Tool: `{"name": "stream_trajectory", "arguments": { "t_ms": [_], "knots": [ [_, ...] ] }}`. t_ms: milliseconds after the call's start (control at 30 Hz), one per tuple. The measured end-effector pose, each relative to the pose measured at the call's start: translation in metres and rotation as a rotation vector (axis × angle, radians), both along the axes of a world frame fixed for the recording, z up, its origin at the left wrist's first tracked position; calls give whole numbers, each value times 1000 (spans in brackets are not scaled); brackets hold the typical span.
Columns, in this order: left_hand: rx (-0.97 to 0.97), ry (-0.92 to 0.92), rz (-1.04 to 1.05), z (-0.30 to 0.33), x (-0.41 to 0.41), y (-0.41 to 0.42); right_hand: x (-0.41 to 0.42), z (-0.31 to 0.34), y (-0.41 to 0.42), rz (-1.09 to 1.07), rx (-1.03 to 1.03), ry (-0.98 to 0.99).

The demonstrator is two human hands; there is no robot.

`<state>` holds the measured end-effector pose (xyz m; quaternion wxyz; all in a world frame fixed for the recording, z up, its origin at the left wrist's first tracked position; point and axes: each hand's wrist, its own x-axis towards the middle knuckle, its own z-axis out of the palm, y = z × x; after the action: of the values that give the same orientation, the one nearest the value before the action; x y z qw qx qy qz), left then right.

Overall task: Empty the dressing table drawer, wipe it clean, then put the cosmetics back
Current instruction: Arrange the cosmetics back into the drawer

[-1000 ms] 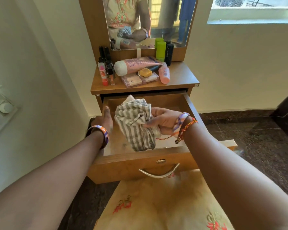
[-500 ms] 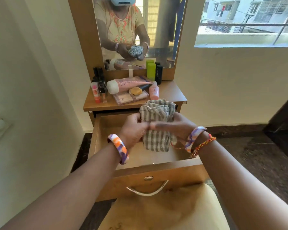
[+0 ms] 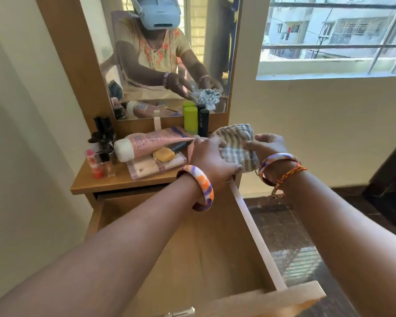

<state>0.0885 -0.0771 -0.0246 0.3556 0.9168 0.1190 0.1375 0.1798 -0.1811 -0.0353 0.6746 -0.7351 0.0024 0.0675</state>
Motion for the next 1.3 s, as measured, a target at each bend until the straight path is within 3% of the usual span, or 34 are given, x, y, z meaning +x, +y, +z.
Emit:
{"name": "stream_trajectory", "arguments": {
  "t_ms": [67, 300, 467, 533, 667, 867, 1133, 1300],
  "knots": [
    [158, 14, -9, 0, 8, -2, 12, -2, 11, 13, -13, -13],
    [535, 142, -67, -10, 27, -2, 32, -14, 33, 44, -348, -130],
    [661, 176, -158, -7, 26, 3, 22, -17, 38, 75, -648, -223],
    [666, 132, -164, 0, 21, 11, 15, -11, 40, 59, -763, -301],
    [560, 45, -93, 27, 9, 52, -4, 7, 59, 51, -770, -586],
    [490, 27, 117, 64, -4, 143, -28, 39, 130, 370, -769, -838],
    [466, 113, 418, 74, -17, 244, -32, 62, 218, 669, -732, -819],
    [473, 154, 440, 52, 3, 266, -27, 62, 261, 638, -743, -807]
  ]
}}
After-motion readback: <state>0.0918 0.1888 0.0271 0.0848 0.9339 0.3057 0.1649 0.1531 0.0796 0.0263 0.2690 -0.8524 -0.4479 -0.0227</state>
